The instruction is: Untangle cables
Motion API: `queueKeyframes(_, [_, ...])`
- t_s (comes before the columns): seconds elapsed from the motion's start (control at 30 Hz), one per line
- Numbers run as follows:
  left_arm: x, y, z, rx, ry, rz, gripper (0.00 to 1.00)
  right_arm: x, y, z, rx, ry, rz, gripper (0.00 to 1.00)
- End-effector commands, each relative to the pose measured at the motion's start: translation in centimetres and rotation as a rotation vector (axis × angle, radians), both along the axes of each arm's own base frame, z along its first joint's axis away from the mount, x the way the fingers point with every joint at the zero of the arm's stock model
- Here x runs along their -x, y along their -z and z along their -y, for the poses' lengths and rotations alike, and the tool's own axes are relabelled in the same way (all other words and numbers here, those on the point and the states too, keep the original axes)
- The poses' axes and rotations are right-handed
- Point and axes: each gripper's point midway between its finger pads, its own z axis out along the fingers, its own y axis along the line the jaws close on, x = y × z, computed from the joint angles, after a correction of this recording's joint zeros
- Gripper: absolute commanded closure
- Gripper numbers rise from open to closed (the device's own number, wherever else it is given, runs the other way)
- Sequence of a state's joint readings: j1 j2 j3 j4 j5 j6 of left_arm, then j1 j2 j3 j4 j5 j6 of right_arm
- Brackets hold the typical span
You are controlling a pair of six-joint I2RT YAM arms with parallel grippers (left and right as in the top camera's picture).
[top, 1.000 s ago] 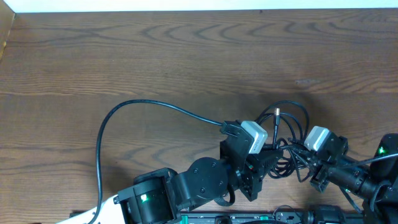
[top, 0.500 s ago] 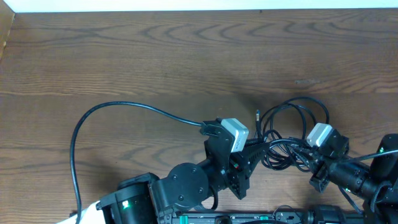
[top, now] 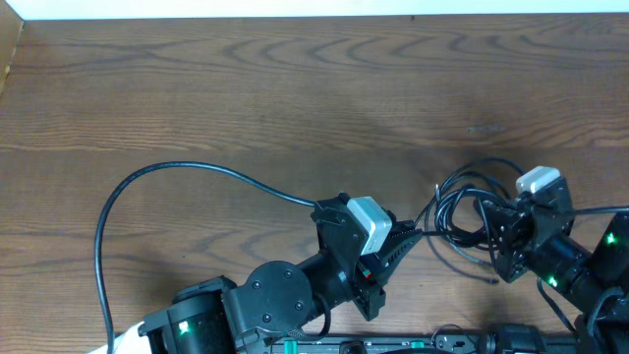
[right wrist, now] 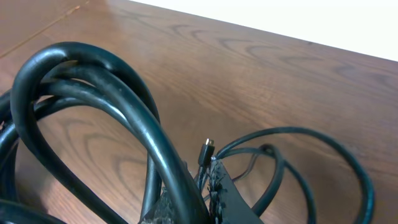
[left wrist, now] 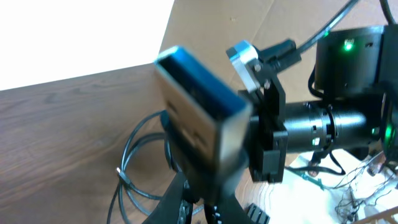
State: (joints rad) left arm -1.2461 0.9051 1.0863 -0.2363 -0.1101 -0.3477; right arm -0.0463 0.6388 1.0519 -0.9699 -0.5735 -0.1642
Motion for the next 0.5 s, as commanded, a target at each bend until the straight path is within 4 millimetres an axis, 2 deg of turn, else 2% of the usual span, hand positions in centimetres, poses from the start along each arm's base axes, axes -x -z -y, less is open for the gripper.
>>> queueKeyframes(0.0, [0.2, -1.2, -1.3, 0.006, -0.007, 0.041, 0.93, -0.7, -0.3, 1.4, 0.005, 0.1, 0.003, 0.99])
queueKeyframes(0.23, [0.3, 3.3, -2.0, -0.098, -0.041, -0.151, 0.92, -1.5, -1.6, 1.4, 0.005, 0.101, 0.069, 0.99])
queueKeyframes(0.27, [0.3, 4.0, -2.1, -0.118, -0.048, -0.182, 0.89, -1.6, -1.9, 1.4, 0.002, 0.102, 0.082, 0.99])
queueKeyframes(0.37, [0.5, 5.9, -2.4, -0.171, -0.066, -0.249, 0.69, -2.0, -2.8, 1.4, -0.012, 0.109, 0.116, 0.99])
queueKeyframes(0.43, [0.6, 6.2, -2.5, -0.184, -0.065, -0.254, 0.59, -2.1, -3.1, 1.5, -0.007, 0.107, 0.135, 0.99])
queueKeyframes(0.47, [0.6, 6.2, -2.5, -0.18, -0.064, -0.253, 0.56, -2.1, -3.1, 1.5, 0.008, 0.099, 0.145, 0.99])
